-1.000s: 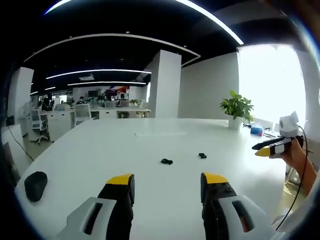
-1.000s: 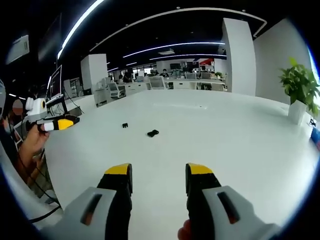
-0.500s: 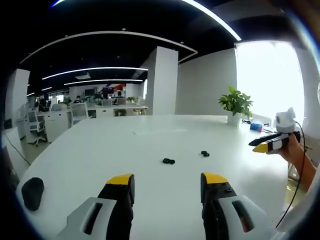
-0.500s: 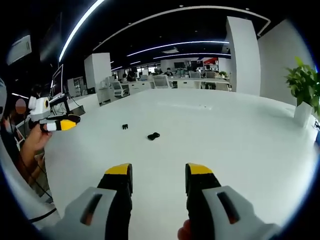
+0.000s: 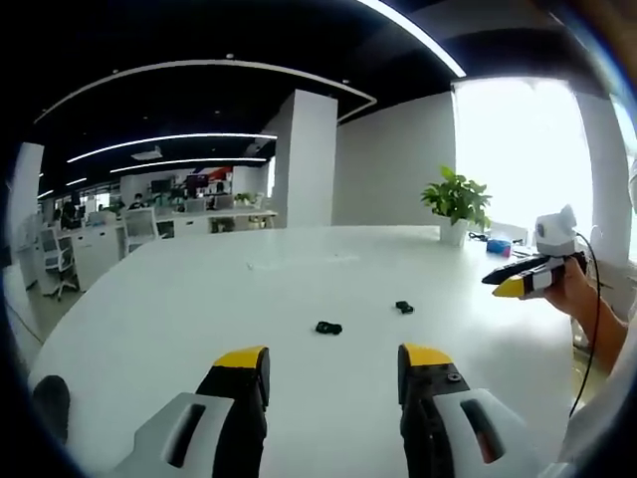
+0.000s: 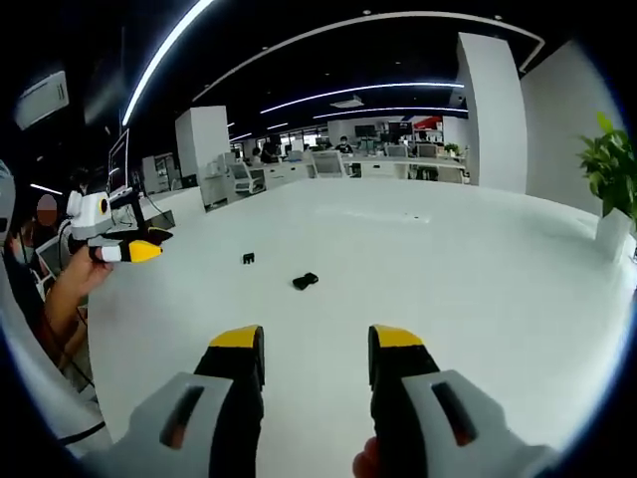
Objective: Snap the two parts of the plastic buckle together until the buckle closes and remains connected.
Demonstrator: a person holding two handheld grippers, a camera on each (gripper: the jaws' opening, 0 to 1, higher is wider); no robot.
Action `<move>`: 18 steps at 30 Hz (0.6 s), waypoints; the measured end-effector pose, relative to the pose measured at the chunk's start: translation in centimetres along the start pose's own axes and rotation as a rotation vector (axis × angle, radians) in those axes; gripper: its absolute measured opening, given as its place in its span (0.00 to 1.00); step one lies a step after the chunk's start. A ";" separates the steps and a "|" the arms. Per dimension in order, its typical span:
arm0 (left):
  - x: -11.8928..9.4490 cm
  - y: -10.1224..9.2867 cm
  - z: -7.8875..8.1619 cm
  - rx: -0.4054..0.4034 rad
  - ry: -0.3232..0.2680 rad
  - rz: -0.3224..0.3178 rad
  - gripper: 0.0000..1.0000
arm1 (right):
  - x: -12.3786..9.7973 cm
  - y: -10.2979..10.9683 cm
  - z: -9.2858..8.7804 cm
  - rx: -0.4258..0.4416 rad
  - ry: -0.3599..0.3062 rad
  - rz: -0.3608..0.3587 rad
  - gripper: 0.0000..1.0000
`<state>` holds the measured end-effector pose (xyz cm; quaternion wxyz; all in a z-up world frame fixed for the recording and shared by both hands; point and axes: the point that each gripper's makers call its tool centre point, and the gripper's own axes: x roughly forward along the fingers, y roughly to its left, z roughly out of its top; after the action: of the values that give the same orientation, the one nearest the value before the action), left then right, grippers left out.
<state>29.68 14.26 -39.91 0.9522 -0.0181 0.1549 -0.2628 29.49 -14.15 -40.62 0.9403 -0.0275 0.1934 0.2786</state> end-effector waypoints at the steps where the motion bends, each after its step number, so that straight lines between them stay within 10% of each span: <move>1: 0.1 0.0 0.0 -0.002 0.003 -0.006 0.52 | 0.1 0.0 0.0 -0.002 0.001 0.001 0.42; 18: 2.0 -0.4 0.8 0.004 -0.005 -0.142 0.50 | 1.8 0.1 1.4 -0.025 -0.003 0.051 0.42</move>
<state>31.37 12.85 -39.72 0.9316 -0.0276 0.1504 -0.3299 31.35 -12.92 -40.03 0.9327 -0.0339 0.1892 0.3051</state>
